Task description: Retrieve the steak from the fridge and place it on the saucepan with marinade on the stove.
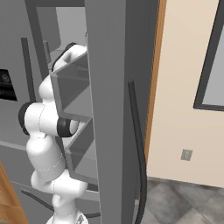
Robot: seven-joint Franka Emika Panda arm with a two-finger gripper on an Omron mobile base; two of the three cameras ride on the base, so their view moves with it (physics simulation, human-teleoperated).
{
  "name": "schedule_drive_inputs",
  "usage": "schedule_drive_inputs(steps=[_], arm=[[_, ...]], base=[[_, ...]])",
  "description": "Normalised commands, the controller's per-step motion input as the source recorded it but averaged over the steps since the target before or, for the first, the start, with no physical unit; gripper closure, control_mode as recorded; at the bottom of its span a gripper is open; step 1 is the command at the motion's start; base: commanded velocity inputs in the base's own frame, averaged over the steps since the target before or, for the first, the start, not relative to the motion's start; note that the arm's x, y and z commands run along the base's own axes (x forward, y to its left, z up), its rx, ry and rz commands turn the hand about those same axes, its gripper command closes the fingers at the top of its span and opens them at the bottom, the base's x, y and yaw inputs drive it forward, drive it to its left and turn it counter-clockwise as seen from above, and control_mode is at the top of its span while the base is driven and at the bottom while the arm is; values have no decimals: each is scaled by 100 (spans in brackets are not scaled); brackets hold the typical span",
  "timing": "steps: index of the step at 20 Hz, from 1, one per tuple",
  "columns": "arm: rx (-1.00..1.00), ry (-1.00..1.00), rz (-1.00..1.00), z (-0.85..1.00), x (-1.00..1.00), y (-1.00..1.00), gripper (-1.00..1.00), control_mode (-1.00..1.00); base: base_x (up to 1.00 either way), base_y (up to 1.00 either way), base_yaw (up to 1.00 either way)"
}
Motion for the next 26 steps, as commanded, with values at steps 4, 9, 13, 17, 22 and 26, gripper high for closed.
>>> schedule_drive_inputs(steps=[4, 9, 13, 17, 22, 26], arm=[[0, 0, 0, 0, -1, 0, 100, -100], [0, 0, 0, 0, -40, -2, 100, -100], [0, 0, -2, 8, -57, 0, 100, -100], [0, 0, -7, 18, -75, 0, 100, -100], [0, 0, -8, 16, -90, 0, 100, -100], [-1, 0, -9, 9, -78, 4, 100, -100]], base=[[0, 0, 0], [0, 0, 0], [0, 0, 0], [0, 0, 0], [0, 0, 0], [0, 0, 0]])
